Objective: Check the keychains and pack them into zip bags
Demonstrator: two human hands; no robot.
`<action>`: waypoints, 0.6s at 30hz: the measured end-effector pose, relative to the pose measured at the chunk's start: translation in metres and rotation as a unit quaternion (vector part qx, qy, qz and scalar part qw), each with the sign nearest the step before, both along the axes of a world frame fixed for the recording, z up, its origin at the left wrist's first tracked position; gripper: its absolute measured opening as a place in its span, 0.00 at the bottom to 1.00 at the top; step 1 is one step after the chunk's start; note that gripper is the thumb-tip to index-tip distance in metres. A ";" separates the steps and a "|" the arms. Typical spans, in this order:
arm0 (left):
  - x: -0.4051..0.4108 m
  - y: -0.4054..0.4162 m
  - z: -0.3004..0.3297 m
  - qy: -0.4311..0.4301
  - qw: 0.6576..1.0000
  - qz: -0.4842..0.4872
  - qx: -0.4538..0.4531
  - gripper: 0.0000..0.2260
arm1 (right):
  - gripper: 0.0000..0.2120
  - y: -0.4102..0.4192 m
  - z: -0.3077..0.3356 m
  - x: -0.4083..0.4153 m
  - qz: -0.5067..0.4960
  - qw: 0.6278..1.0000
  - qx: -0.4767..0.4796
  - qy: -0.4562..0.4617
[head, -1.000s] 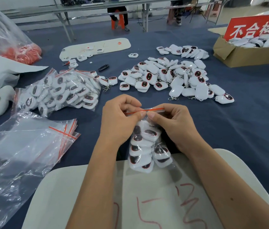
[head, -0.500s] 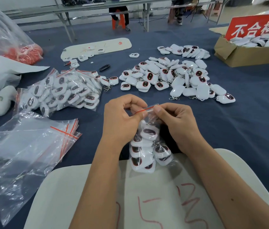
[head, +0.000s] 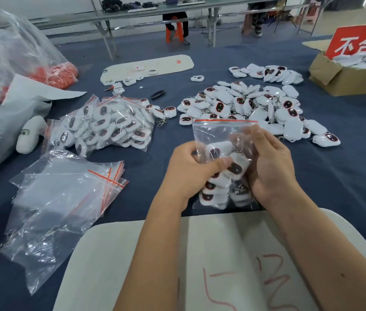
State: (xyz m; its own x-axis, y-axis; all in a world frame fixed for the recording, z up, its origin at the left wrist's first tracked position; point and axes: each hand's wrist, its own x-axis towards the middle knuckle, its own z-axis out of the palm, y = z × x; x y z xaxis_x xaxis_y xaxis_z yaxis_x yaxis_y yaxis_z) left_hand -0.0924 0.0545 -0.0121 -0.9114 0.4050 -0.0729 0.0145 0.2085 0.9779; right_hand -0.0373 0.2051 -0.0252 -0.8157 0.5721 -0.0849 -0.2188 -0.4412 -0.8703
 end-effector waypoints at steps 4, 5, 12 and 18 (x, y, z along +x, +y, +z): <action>-0.010 -0.007 0.000 -0.022 0.983 0.160 0.089 0.12 | 0.17 -0.011 -0.001 -0.006 0.155 0.951 0.242 -0.112; -0.014 -0.009 0.001 -0.034 0.971 0.207 0.112 0.12 | 0.17 -0.015 0.002 -0.010 0.177 0.944 0.254 -0.117; -0.073 -0.036 0.035 0.028 0.877 0.447 0.172 0.20 | 0.18 -0.089 0.031 -0.085 0.150 0.971 0.173 -0.069; -0.125 -0.067 0.058 0.189 0.868 0.455 -0.063 0.17 | 0.15 -0.128 0.057 -0.139 0.226 0.969 0.101 -0.024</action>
